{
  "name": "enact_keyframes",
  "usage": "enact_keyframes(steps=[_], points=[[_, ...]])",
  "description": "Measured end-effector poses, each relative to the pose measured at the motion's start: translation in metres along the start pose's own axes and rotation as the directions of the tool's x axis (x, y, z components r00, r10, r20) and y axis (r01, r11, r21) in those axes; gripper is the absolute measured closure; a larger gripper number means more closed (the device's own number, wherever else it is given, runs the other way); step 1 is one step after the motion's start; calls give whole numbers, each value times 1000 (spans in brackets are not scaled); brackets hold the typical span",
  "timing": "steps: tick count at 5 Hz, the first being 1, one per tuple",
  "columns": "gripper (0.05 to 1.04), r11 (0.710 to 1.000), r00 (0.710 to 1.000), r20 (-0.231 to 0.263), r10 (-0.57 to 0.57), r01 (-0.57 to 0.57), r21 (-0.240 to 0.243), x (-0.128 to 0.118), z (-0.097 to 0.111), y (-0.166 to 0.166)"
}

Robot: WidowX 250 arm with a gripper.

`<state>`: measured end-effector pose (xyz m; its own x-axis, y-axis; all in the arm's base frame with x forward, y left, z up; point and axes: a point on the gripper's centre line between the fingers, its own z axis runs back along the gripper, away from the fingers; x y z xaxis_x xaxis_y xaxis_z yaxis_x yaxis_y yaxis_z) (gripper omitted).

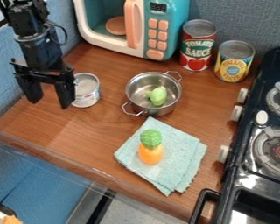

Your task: Moved the green lid jar to the lower left side of the table

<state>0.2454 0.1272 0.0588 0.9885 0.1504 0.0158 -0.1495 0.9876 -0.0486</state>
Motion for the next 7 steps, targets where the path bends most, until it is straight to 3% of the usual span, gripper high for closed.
enact_keyframes(steps=[1, 2, 3, 5, 6, 7], points=[[83, 1000, 1000, -28, 3, -3, -10, -3, -9, -2], [83, 996, 994, -62, -88, 87, -25, -6, -16, -40], [83, 977, 976, -44, -212, 212, -17, -2, -15, -87], [83, 934, 934, -15, -357, 357, -4, -1, -16, -148], [83, 927, 928, 1, -374, 374, 12, 0, -19, -157], [83, 924, 925, -35, -379, 380, 28, -2, -34, -158]])
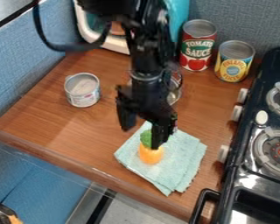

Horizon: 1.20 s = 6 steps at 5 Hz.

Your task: Moved the green lid jar to the lower left side of the table

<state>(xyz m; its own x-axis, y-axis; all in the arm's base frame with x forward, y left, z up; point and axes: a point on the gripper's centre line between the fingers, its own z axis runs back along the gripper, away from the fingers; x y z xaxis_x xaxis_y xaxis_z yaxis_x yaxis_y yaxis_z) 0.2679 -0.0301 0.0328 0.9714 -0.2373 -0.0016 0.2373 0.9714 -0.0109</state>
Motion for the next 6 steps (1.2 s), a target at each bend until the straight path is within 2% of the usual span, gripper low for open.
enact_keyframes(steps=[1, 2, 3, 4, 5, 6], points=[[83, 1000, 1000, -31, 4, -4, 0, -1, -13, -1], [127, 1000, 999, -34, -1, 1, -4, 1, -19, -3], [401, 1000, 1000, -21, 4, -5, -19, 3, -21, -3], [488, 998, 998, -16, 52, -53, -27, 4, -21, 6], [488, 994, 994, -38, 98, -100, -40, -2, -18, 20], [488, 975, 975, 53, 215, -211, -75, -6, 17, 51]])
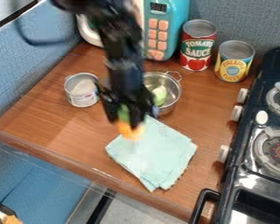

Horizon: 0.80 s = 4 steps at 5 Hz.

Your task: Moved the green lid jar to the lower left side of the table

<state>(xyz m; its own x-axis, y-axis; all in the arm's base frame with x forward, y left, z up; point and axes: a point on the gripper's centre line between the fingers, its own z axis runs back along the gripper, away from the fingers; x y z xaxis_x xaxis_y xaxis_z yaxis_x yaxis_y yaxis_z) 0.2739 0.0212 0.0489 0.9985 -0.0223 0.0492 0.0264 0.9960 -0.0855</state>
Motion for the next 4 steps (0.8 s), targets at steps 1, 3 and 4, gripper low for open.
enact_keyframes(steps=[1, 3, 4], points=[[488, 995, 995, -10, 100, -100, -11, -11, 6, 38], [488, 956, 956, -65, 287, -281, 83, -46, -18, 123], [488, 929, 934, -34, 356, -350, 121, -50, -24, 158]])
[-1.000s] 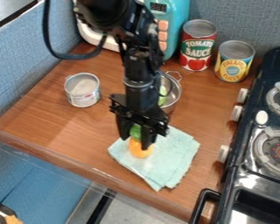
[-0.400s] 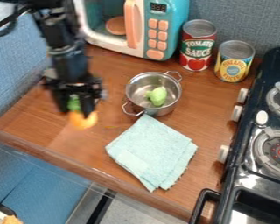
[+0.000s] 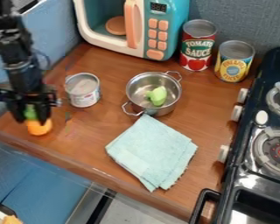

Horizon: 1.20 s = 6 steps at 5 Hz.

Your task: Moved the green lid jar to the lower left side of the table

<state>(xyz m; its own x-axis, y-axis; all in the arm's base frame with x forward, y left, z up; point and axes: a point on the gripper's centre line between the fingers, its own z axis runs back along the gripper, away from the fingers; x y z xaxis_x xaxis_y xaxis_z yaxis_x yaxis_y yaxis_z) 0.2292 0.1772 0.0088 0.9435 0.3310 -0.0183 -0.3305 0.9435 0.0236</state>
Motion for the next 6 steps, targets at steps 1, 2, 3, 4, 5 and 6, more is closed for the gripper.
enact_keyframes(steps=[1, 2, 3, 4, 5, 6], points=[[488, 999, 999, -3, 41, -41, -8, 1, -4, 11], [488, 999, 999, 4, 32, -32, -6, 2, -4, 11], [401, 1000, 1000, 4, 31, -31, -6, 1, -5, 10], [129, 999, 1000, 1, 30, -30, -27, -2, -1, 6], [79, 999, 998, 60, 20, -19, -29, 0, 26, 6], [83, 998, 995, 85, -44, 47, -29, -1, 44, 4]])
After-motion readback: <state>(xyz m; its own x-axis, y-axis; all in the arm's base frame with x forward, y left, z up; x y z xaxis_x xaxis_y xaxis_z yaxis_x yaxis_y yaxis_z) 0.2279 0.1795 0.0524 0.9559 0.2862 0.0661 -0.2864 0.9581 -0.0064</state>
